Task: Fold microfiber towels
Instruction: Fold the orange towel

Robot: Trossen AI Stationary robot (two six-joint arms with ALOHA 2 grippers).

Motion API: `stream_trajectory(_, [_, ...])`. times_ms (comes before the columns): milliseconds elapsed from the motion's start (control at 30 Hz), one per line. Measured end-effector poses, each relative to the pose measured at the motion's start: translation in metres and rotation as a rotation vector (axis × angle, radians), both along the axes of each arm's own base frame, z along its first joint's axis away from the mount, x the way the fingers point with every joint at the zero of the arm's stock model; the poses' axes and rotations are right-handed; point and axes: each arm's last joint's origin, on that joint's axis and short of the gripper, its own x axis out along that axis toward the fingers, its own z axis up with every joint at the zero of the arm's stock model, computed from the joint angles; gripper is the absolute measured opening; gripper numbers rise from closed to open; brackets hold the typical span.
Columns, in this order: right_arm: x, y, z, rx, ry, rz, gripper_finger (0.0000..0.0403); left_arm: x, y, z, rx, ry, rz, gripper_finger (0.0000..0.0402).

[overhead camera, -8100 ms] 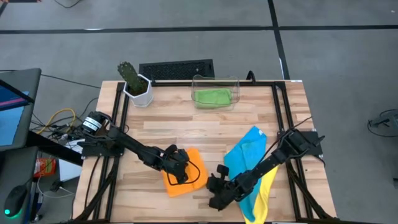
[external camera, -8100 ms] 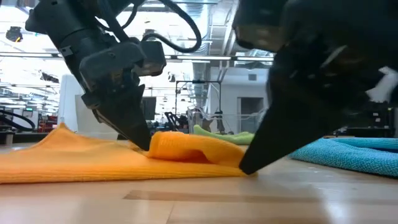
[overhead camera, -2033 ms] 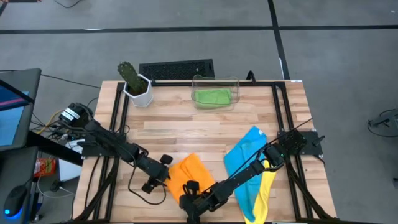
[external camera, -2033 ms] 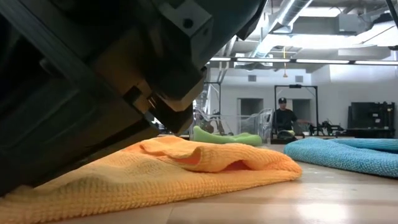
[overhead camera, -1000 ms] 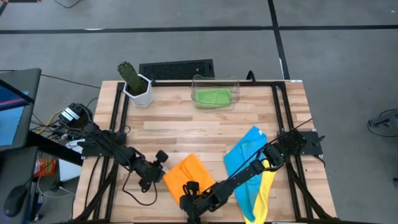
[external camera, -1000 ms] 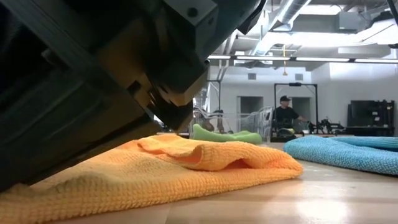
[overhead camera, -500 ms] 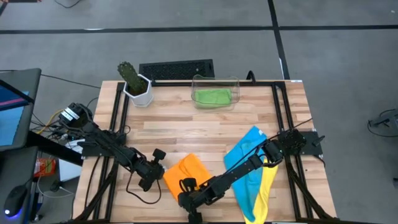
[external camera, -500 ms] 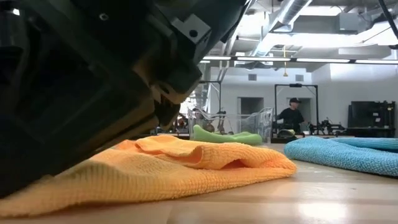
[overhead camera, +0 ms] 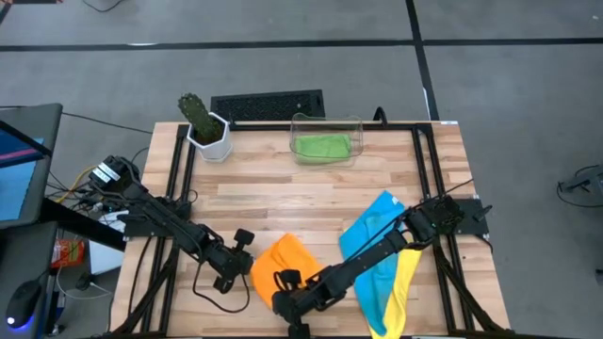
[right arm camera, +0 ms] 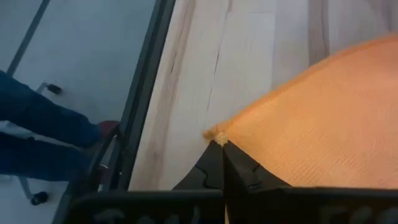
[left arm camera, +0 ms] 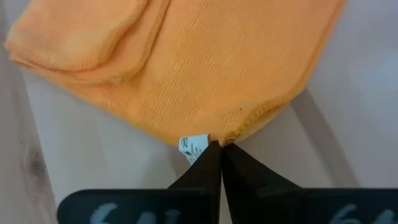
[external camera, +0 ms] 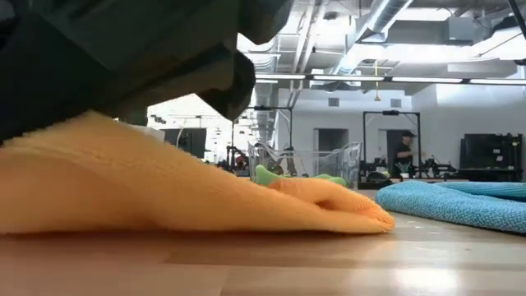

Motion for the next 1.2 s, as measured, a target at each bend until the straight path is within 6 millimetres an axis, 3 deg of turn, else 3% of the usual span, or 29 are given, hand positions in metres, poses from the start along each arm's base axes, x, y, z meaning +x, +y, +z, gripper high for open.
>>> stream_trajectory(200, [-0.013,0.005,0.000,0.044,0.044,-0.081,0.0011,0.005,-0.004,0.011,-0.011,0.016,-0.003,0.0000])
stream_trajectory(400, [-0.046,0.002,0.016,0.017,0.022,-0.181,0.0011,0.009,-0.006,0.018,-0.018,-0.008,0.003,0.0000])
stream_trajectory(700, [-0.088,-0.018,0.024,0.031,0.044,-0.326,0.0012,0.028,0.001,0.035,-0.016,-0.084,0.067,0.0000])
stream_trajectory(1200, [-0.111,-0.039,0.033,-0.014,0.069,-0.395,0.0012,0.055,0.035,0.049,-0.016,-0.155,0.193,0.0000])
